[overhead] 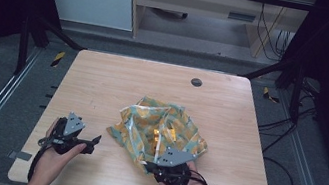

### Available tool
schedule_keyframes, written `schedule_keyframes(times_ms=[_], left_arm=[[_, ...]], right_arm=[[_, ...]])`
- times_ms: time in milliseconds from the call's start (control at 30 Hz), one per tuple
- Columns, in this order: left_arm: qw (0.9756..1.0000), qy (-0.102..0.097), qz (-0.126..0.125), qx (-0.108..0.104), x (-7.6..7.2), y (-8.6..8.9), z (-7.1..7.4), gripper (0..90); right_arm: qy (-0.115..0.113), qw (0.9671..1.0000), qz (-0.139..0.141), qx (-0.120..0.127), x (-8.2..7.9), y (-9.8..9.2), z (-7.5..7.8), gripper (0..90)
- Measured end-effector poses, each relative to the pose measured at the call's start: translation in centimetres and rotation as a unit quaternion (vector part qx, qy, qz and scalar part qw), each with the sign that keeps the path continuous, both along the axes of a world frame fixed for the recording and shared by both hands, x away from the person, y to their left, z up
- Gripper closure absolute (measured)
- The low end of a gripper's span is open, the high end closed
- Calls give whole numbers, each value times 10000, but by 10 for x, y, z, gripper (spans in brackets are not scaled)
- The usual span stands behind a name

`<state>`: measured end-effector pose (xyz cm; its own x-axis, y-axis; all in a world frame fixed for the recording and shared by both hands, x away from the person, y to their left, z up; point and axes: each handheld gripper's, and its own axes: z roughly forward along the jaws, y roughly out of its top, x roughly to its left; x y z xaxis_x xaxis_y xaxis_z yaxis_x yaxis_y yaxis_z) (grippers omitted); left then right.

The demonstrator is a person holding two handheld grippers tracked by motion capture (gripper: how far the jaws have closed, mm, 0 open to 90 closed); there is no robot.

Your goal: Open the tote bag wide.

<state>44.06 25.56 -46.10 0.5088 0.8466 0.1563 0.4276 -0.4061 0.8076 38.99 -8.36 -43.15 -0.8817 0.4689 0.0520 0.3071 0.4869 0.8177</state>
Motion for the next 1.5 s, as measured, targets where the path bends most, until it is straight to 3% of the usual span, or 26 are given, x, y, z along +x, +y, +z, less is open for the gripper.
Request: schedule_keyframes(times_ms=[367, 700, 833, 1100, 1500], left_arm=[[9998, -123, -57, -154, -2, 1, 8, 88], [9992, -204, -182, -296, -5, -3, 18, 120], [9985, -242, -281, -413, -8, -9, 25, 139], [9969, -364, -547, -427, -8, -25, 44, 157], [9950, -406, -870, -271, 4, -56, 61, 160]], right_arm=[[247, 9994, 27, -243, -4, 10, -30, 900], [435, 9983, -48, -391, -3, 15, -48, 900], [525, 9975, -75, -471, -2, 17, -54, 900], [569, 9960, 47, -693, -6, 26, -62, 900], [575, 9951, 128, -791, -9, 28, -65, 900]])
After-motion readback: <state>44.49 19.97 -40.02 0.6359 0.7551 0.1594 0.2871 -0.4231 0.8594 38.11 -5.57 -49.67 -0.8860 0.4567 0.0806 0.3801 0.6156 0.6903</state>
